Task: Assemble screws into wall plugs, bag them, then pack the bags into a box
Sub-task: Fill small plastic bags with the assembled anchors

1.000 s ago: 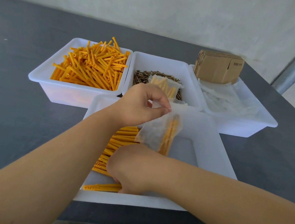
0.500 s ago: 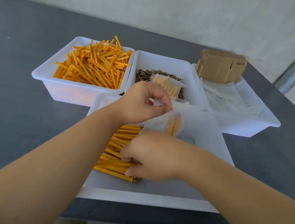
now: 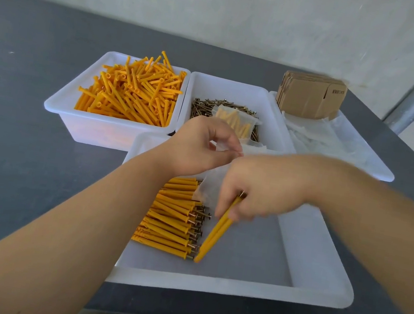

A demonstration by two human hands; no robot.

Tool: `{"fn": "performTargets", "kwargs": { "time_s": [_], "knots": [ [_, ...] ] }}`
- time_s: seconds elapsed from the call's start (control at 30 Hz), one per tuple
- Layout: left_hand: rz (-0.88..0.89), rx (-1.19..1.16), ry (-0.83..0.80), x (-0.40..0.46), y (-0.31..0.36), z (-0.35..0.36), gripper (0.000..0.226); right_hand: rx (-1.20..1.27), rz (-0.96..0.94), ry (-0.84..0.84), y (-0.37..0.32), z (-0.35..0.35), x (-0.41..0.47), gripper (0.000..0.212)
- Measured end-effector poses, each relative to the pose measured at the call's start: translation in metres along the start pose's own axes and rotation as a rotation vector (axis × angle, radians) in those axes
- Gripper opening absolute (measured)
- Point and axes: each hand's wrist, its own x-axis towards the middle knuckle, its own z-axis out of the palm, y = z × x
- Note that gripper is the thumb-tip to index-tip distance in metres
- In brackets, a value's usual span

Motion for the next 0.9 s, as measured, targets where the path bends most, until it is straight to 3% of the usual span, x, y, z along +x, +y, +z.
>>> {"fn": "performTargets", "kwargs": {
  "time_s": [0.1,0.27,0.33,0.43,0.7,0.8,0.9],
  "knots": [
    [-0.014,0.003,-0.003,0.0,0.0,0.0,0.005,0.111,0.095,0.206,0.032,-0.033,-0.035,0.021],
    [-0.039,-0.025,-0.009,0.0,0.003,0.002,0.016,0.257,0.263,0.706,0.08,-0.079,-0.073,0.016],
    [-0.032,-0.021,-0.011,0.0,0.006,0.002,0.019,0.267,0.262,0.785,0.086,-0.083,-0.061,0.016],
    [-0.025,-0.025,0.007,0.0,0.009,0.003,0.019,0.282,0.221,0.722,0.08,-0.077,-0.033,0.016],
    [-0.003,-0.031,0.041,-0.001,0.015,0.002,0.016,0.258,0.186,0.325,0.06,-0.06,0.015,0.014],
    [-0.016,-0.042,0.063,0.0,0.012,0.002,0.013,0.249,0.21,0.39,0.058,-0.061,0.011,0.016],
    [-0.024,-0.025,0.08,0.001,0.009,0.002,0.01,0.237,0.214,0.582,0.053,-0.058,-0.003,0.013]
  ]
}}
